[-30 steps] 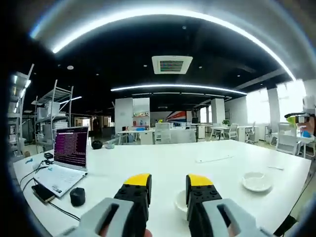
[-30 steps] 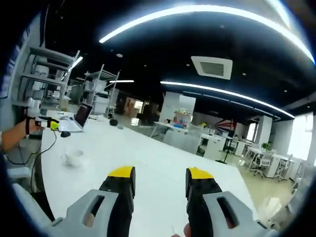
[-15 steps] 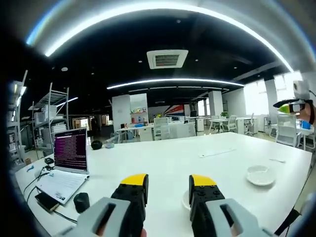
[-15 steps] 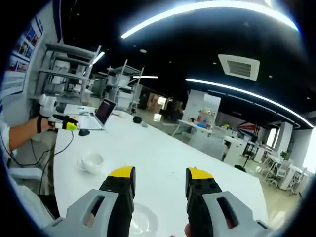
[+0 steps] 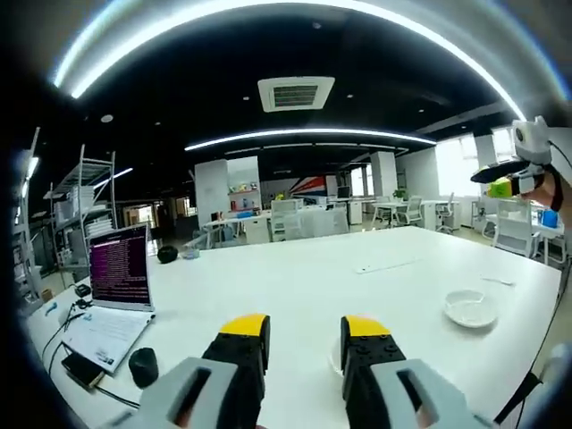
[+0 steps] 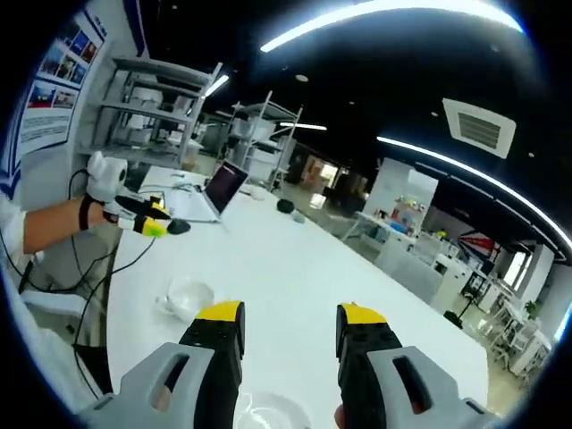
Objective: Tidy tabletop coffee trays, cups and spoons，present forward
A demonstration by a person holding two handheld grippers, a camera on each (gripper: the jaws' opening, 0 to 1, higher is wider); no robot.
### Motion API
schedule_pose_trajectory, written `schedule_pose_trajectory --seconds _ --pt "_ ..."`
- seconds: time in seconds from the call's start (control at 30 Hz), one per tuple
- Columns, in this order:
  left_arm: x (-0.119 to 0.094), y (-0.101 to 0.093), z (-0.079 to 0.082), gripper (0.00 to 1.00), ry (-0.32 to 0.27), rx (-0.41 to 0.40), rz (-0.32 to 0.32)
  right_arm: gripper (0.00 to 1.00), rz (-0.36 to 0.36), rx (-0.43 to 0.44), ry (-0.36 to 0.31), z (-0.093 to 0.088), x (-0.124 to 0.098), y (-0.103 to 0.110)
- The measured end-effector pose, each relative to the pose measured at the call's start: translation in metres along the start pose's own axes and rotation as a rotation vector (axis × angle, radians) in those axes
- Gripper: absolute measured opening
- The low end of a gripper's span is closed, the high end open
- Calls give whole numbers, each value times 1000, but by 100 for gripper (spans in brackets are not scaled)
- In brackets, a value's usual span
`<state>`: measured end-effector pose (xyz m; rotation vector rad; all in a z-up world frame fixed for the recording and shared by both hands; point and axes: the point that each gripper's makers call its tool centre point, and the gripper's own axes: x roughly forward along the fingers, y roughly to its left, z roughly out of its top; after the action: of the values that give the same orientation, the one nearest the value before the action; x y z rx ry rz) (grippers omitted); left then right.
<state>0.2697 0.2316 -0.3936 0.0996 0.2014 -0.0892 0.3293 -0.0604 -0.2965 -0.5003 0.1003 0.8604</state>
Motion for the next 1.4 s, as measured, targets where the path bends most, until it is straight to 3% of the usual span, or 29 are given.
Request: schedule_pose_trajectory --seconds 0.37,0.6,0.67,0.73,0.9,1.23,1.4 --pt "8 -3 -7 33 82 10 -47 41 81 -31 86 0 52 27" --pt "18 -20 -28 33 230 -59 -149 37 151 58 155 -9 84 48" --pt "27 -20 -29 36 234 -61 -147 38 169 104 201 -16 91 57" --pt "31 -18 -37 36 279 -51 -139 37 188 130 237 -24 98 66" --pt "38 -20 -45 36 312 -80 -157 35 217 165 285 -34 118 88" --pt "50 -27 -60 35 427 -93 -172 34 279 192 433 -58 146 123" --pt "48 -40 -64 35 450 -71 -165 33 299 200 473 -66 157 135"
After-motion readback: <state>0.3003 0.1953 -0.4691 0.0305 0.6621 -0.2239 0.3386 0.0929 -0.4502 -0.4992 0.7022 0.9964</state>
